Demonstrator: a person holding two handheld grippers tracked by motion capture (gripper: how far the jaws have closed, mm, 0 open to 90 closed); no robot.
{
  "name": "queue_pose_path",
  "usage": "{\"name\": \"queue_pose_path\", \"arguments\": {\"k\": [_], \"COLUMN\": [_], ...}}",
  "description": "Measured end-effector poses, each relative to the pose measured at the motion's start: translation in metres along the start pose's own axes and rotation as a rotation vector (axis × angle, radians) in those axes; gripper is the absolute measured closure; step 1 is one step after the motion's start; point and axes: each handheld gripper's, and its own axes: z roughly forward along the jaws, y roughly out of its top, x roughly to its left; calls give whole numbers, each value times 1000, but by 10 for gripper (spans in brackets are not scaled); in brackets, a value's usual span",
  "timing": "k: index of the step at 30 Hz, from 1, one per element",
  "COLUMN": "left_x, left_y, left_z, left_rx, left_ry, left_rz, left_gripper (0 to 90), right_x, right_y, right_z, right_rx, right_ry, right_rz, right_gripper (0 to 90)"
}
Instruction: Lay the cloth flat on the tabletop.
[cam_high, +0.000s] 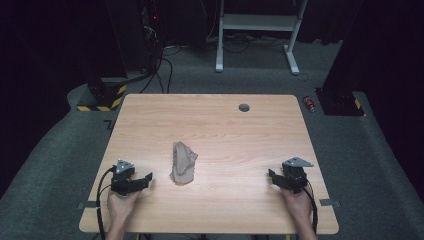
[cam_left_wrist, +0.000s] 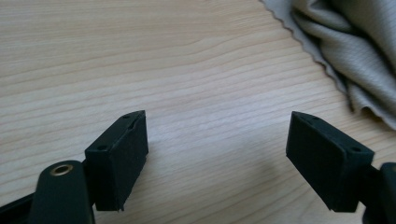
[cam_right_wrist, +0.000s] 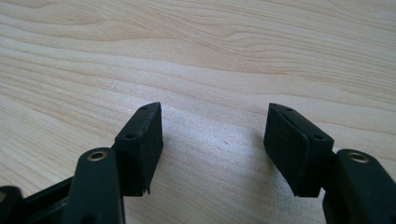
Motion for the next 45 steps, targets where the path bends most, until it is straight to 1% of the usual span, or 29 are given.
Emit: {"name": "queue_pose_path", "arguments": {"k": [1, 3, 4, 5, 8, 9, 11, 12, 13, 14, 15, 16, 17, 20, 21, 22, 25, 26, 28, 30, 33, 35, 37, 38, 40, 42, 43, 44, 45], "left_x": [0, -8, -8, -13, -20, -20, -29, -29, -34, -34, -40, -40, -46, -53, -53, -56, -59, -59, -61, -63, -65, -65, -66, -67, -68, -68, -67, -67, -68], "left_y": [0, 4, 4, 8, 15, 15, 21, 21, 25, 25, 28, 28, 30, 33, 33, 34, 36, 36, 39, 41, 44, 44, 44, 43, 44, 44, 44, 45, 45], "left_z": [0, 1, 1, 2, 4, 4, 8, 8, 10, 10, 13, 13, 15, 18, 18, 21, 29, 29, 35, 38, 46, 51, 54, 54, 54, 54, 55, 55, 55], "left_rx": [0, 4, 4, 12, 2, 2, -1, -1, 1, 1, 12, 12, 17, 20, 20, 19, 33, 33, 41, 52, 81, 78, 81, 79, 77, 76, 74, 73, 73], "left_ry": [0, -26, -26, -40, -73, -73, -107, -107, -115, -115, -124, -124, -136, -147, -147, -174, -176, -176, -182, -202, -195, -211, -215, -210, -211, -214, -224, -229, -230], "left_rz": [0, 10, 10, 29, 38, 38, 32, 32, 50, 50, 63, 63, 71, 89, 89, 81, 85, 85, 84, 90, 77, 66, 62, 76, 81, 81, 75, 66, 69], "left_gripper": [212, 213, 213, 219, 227, 228, 229, 232, 237, 239, 240, 243, 244, 250, 260, 255, 275, 288, 319, 382, 434, 498, 586, 637, 711, 770, 796, 815, 829], "right_x": [0, 0, 0, 0, 0, 0, 0, 0, 0, 0, 0, 0, 0, 0, 0, 0, 0, 0, 0, 0, 0, 0, 0, 0, 0, 0, 0, 0, 0], "right_y": [0, 0, 0, 0, 0, 0, 0, 0, 0, 0, 0, 0, 0, 0, 0, 0, 0, 0, 0, 0, 0, 0, 0, 0, 0, 0, 0, 0, 0], "right_z": [0, 0, 0, 0, 0, 0, 0, 0, 0, 0, 0, 0, 0, 0, 0, 0, 0, 0, 0, 0, 0, 0, 0, 0, 0, 0, 0, 0, 0], "right_rx": [0, 0, 0, 0, 0, 0, 0, 0, 0, 0, -1, -1, 0, 0, 0, -1, -1, -1, -1, -1, 0, 0, 0, 0, 0, 0, 0, -1, -1], "right_ry": [0, 0, 0, 0, 0, 0, 0, 0, 0, 0, 1, 1, 0, 0, 0, 0, 0, 0, 0, 0, 0, 0, 0, 0, 0, -1, -1, -1, -1], "right_rz": [0, 1, 1, 1, 2, 1, 1, 1, 1, 1, 0, 0, 2, 1, 1, 0, 0, 0, 0, 0, 2, 2, 3, 2, 2, 3, 3, 4, 4], "right_gripper": [371, 371, 371, 370, 371, 371, 371, 371, 371, 371, 371, 371, 371, 371, 371, 371, 371, 371, 371, 371, 371, 371, 371, 371, 371, 371, 371, 371, 371]}}
